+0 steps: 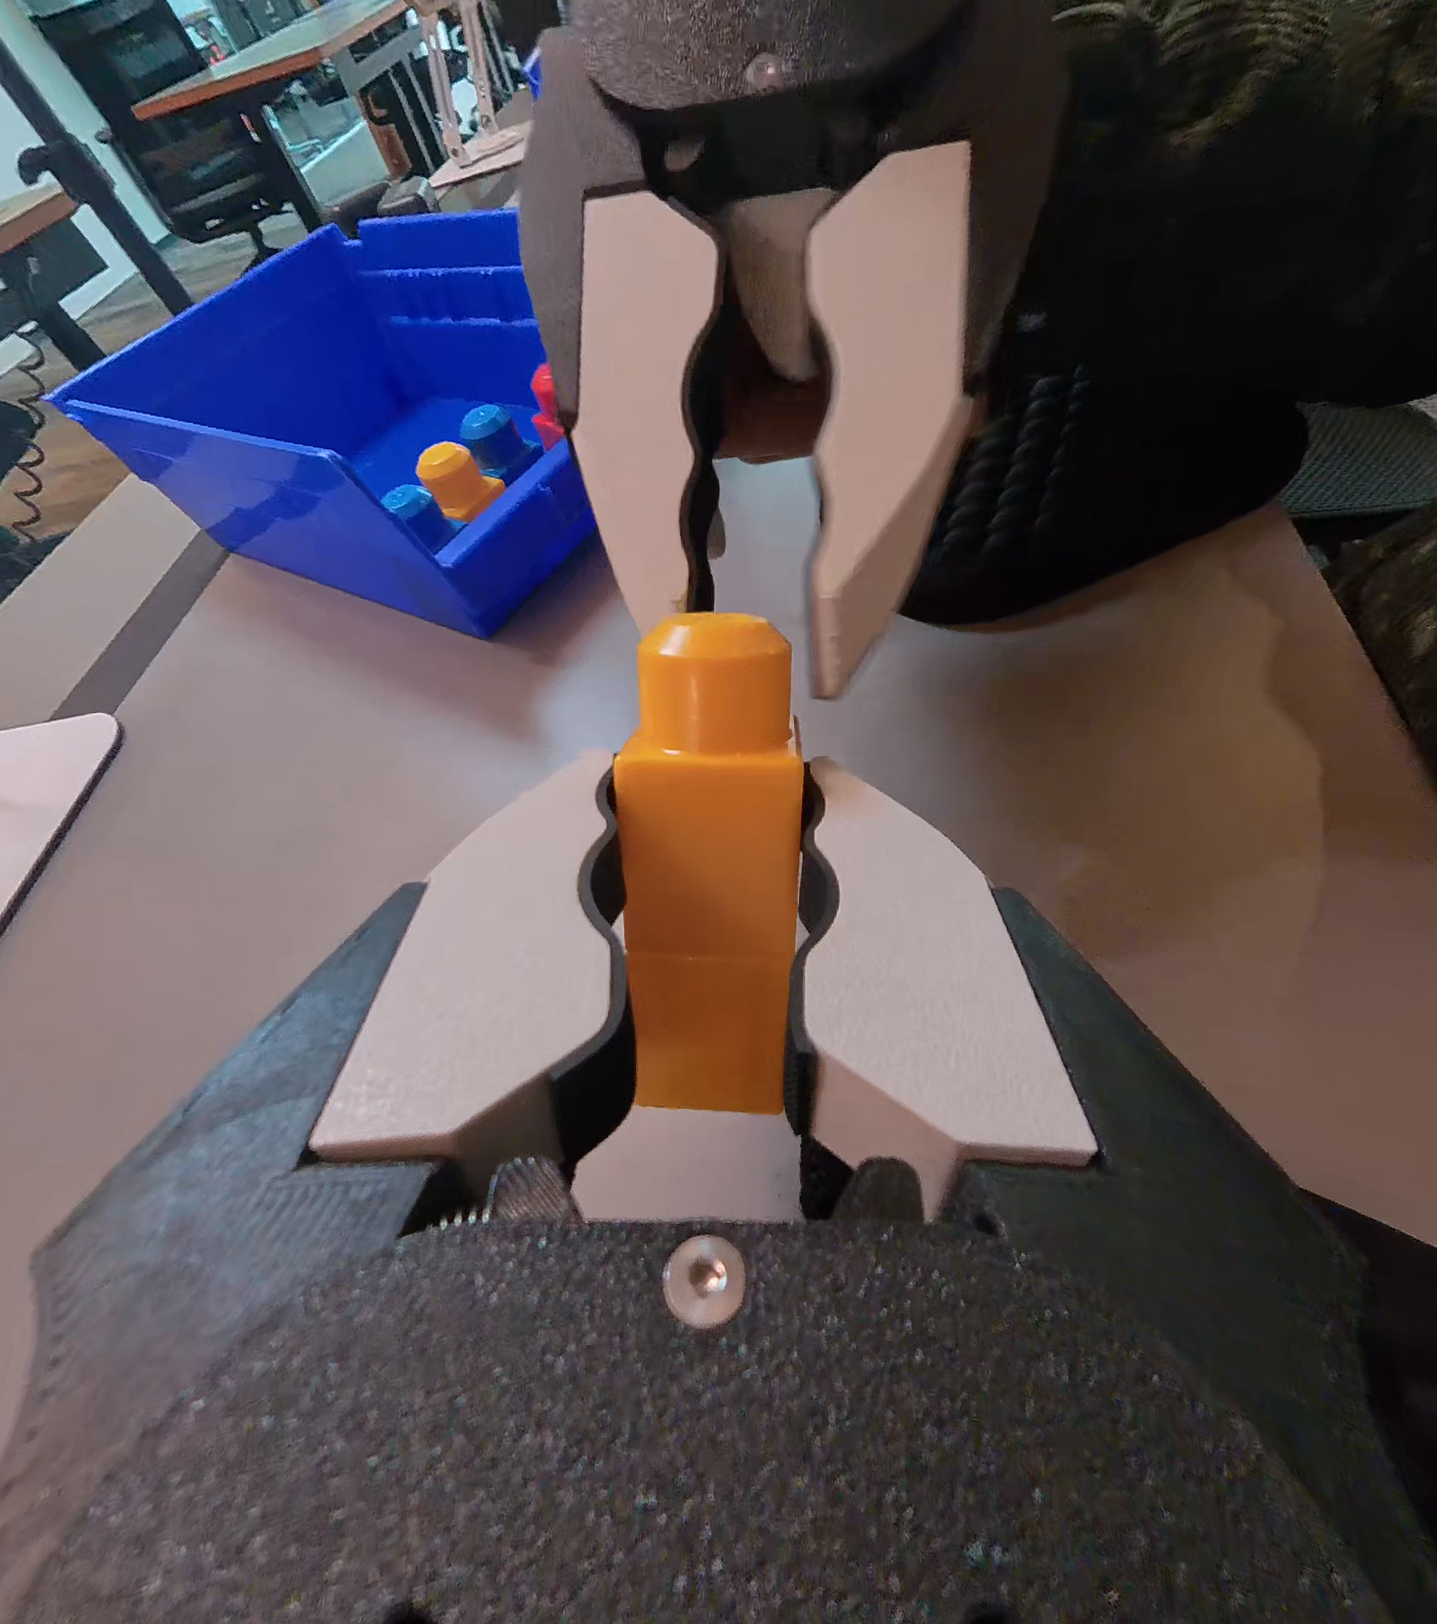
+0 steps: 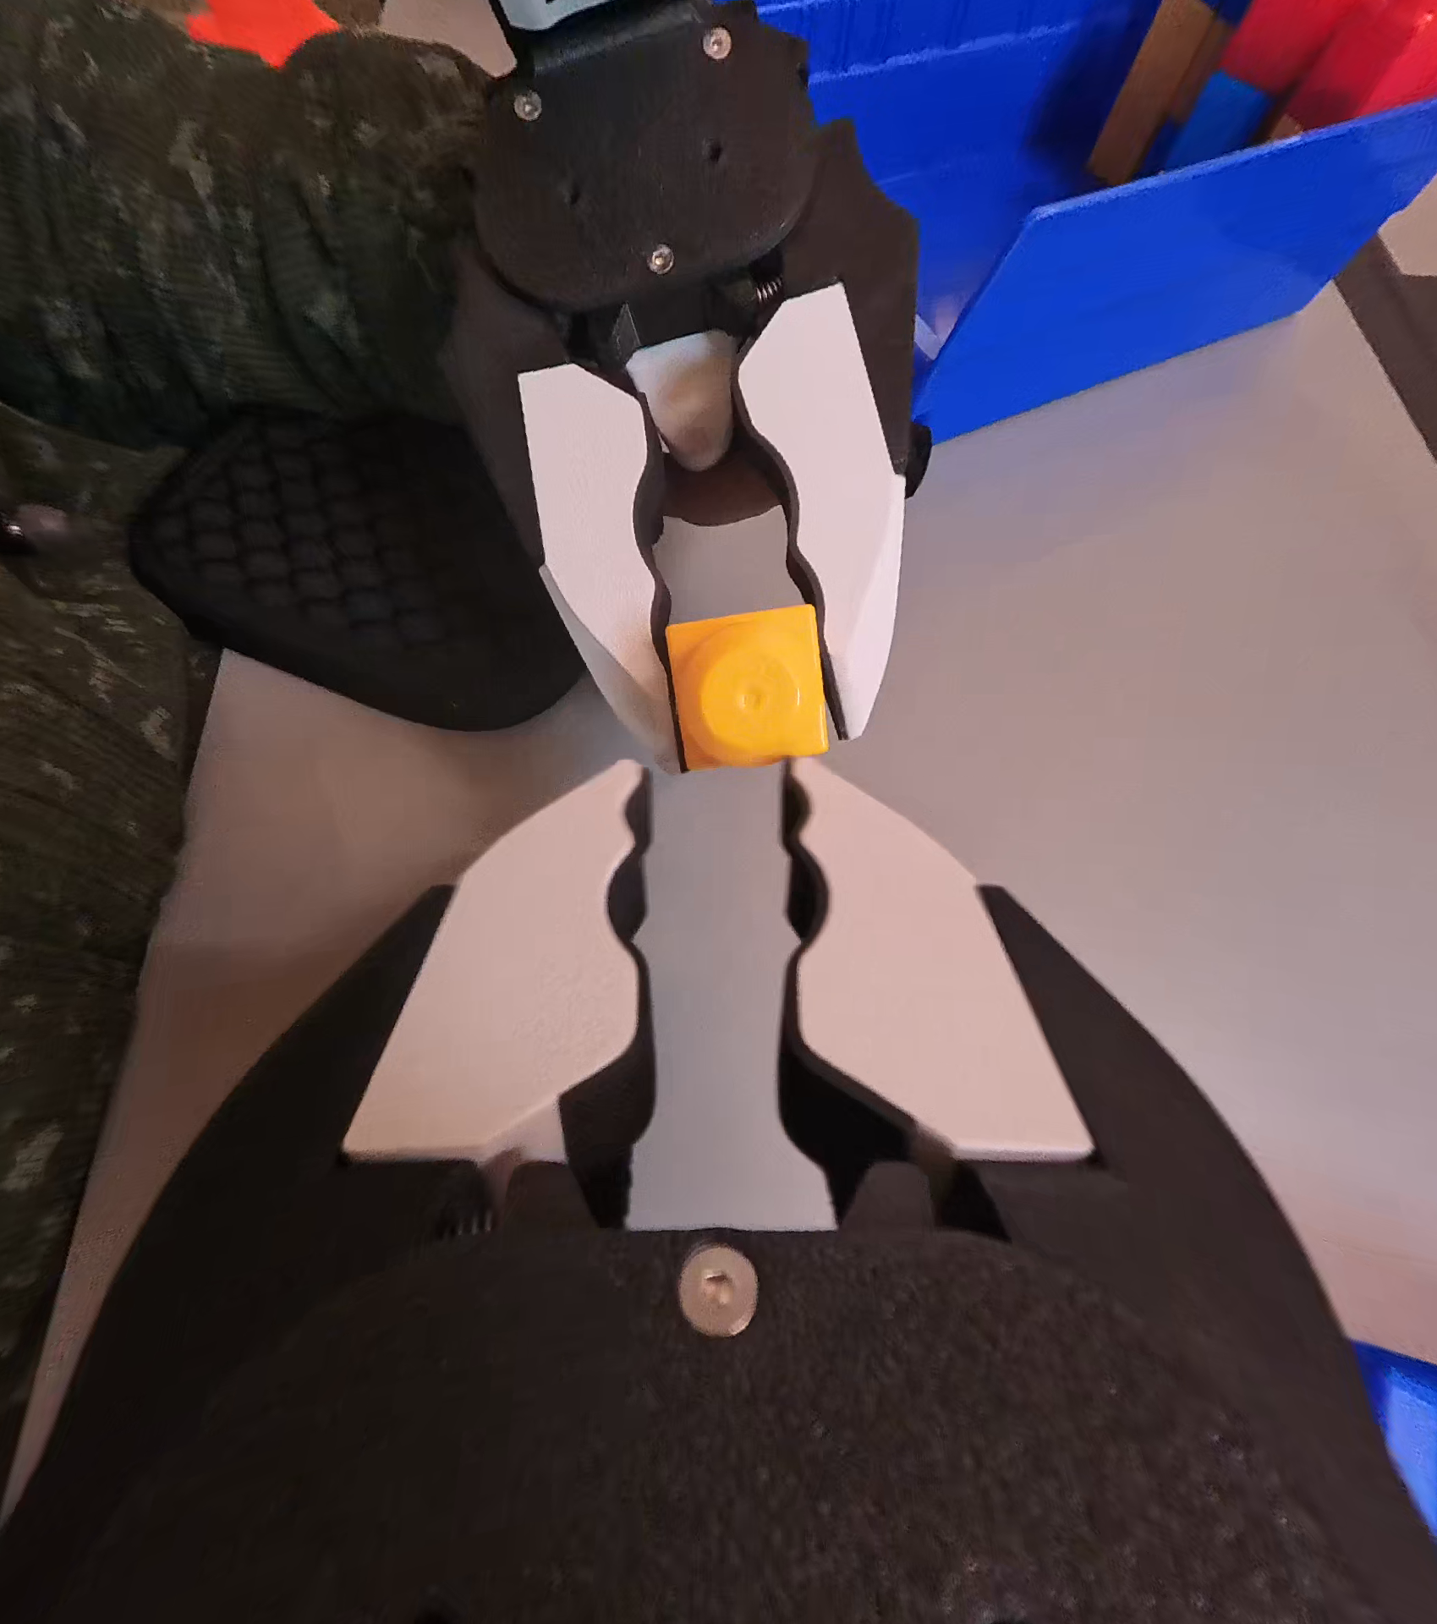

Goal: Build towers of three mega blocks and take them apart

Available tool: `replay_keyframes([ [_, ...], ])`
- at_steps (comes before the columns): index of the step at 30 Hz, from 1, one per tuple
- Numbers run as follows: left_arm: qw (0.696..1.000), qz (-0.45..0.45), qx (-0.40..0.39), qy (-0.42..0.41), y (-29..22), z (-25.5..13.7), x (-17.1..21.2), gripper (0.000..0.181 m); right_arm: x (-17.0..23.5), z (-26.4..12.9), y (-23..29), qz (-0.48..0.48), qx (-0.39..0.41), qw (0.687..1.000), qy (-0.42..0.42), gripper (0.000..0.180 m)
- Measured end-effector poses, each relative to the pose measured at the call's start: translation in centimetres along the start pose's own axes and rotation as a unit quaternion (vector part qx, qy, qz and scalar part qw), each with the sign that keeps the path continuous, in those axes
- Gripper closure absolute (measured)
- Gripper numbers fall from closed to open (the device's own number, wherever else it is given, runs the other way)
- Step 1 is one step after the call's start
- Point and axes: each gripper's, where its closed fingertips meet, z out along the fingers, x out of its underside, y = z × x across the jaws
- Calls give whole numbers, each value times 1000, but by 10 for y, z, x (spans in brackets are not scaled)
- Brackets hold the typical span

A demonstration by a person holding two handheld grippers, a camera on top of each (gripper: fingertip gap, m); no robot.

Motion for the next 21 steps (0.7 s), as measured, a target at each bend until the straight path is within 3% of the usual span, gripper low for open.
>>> replay_keyframes([
  [2, 1000, 1, 5, -5, -3, 0, -2, 145, 0, -1, -2, -6, 6, 1000, -8, 178],
  [4, 1000, 0, 8, -8, -4, 0, -3, 145, -3, -3, -1, -3, 1, 1000, -17, 179],
  [8, 1000, 0, 5, -1, -2, 0, 0, 145, -6, -4, 3, -7, -2, 1000, -24, 148],
  [11, 1000, 9, 8, 12, -6, 4, 3, 145, -12, -3, 2, -5, 3, 999, -35, 134],
  [14, 1000, 14, 14, 19, -10, 7, 4, 145, -9, 4, 4, -21, 4, 1000, -16, 150],
  [21, 999, 32, -14, 13, 1, 0, 4, 139, -22, -16, -2, -14, 11, 999, -51, 151],
])
